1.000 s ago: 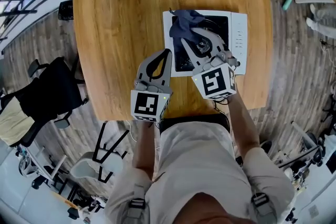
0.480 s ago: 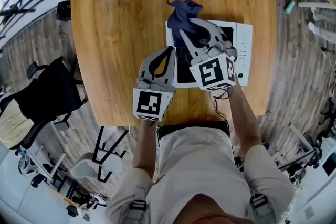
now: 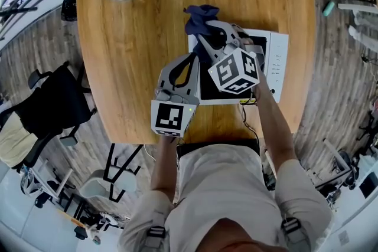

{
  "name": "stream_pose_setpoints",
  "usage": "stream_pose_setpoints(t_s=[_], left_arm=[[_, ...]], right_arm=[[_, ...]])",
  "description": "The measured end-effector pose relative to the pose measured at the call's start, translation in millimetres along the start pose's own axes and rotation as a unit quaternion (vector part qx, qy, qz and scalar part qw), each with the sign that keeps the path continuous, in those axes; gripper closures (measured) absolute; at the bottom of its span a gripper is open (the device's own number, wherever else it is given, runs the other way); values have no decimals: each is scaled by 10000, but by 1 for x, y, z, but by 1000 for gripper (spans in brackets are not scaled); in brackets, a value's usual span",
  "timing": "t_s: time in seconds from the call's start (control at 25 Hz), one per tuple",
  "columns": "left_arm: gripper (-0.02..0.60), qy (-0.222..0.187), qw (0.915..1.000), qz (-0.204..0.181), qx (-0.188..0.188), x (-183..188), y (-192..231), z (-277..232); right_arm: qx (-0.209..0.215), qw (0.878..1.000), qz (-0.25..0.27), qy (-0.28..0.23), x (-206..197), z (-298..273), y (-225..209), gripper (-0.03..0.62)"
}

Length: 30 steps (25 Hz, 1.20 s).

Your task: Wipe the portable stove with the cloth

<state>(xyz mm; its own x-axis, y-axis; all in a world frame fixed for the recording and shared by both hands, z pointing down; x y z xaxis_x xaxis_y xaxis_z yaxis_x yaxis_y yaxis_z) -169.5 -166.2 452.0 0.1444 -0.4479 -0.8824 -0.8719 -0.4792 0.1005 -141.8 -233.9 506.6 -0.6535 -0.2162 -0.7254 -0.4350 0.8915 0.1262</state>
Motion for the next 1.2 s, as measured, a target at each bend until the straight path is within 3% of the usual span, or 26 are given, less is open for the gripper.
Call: stream_pose_setpoints(t_s=[0.2,0.36,1.2], left_arm=[[566,52,10000,59,4,-3,0,-5],[567,102,9999,65,-35,-5,-2,-8],[567,188,9996,-56,-191,-3,-24,-18]], right_arm=[[361,9990,-166,207,-2,-7,-1,505],[264,9975,-41,656,-29,-8,-7,507],[1,9929,-852,836,-76,27,-40,507]])
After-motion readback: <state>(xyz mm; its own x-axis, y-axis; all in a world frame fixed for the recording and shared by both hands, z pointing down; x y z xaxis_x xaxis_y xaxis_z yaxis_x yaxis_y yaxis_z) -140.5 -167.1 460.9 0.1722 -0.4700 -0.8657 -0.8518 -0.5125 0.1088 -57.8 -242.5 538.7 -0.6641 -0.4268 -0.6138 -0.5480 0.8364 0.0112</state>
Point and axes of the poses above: the fingertips, and each gripper's own axes: z backward along the fingers, y to its left, x out of its top, the point moved 2 cm from there along z, backward along the fingers, and after that the axes turned 7 degrees about -z, right-handed, at the moved point
